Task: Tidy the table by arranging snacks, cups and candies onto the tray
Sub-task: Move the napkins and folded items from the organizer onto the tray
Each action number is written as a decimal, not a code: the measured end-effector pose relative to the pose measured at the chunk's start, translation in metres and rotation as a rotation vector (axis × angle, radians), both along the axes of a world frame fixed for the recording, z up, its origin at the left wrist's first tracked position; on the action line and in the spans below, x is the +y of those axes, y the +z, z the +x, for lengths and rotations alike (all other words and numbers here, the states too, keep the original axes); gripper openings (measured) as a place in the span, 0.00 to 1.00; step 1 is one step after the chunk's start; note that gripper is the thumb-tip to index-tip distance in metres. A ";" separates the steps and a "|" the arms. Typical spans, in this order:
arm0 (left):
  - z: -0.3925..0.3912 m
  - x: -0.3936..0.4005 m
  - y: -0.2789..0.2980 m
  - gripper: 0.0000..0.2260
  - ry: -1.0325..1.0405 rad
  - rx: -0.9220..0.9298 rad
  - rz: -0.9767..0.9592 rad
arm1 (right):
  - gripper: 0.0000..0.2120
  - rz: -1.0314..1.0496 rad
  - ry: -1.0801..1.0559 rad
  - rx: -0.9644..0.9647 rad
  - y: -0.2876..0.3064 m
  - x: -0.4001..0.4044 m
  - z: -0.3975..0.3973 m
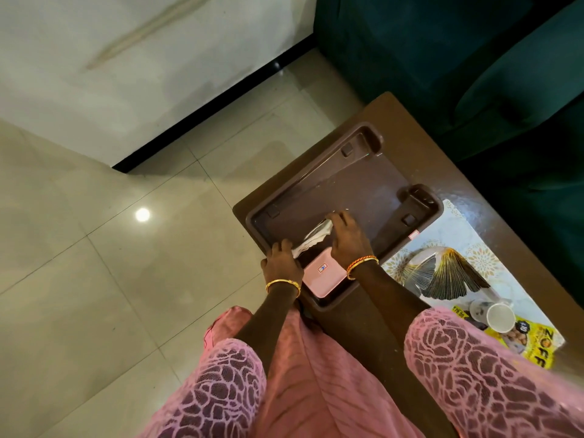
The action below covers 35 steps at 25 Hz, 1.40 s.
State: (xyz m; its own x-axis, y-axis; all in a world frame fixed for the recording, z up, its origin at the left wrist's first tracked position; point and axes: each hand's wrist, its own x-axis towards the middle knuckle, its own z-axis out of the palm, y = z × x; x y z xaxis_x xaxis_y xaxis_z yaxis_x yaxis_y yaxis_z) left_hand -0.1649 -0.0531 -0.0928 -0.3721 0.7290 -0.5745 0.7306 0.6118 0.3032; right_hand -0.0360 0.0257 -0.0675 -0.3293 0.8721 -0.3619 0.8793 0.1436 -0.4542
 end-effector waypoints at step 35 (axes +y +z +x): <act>0.158 0.052 0.059 0.17 -0.823 -0.257 0.261 | 0.17 0.114 -0.810 0.164 0.059 -0.089 0.215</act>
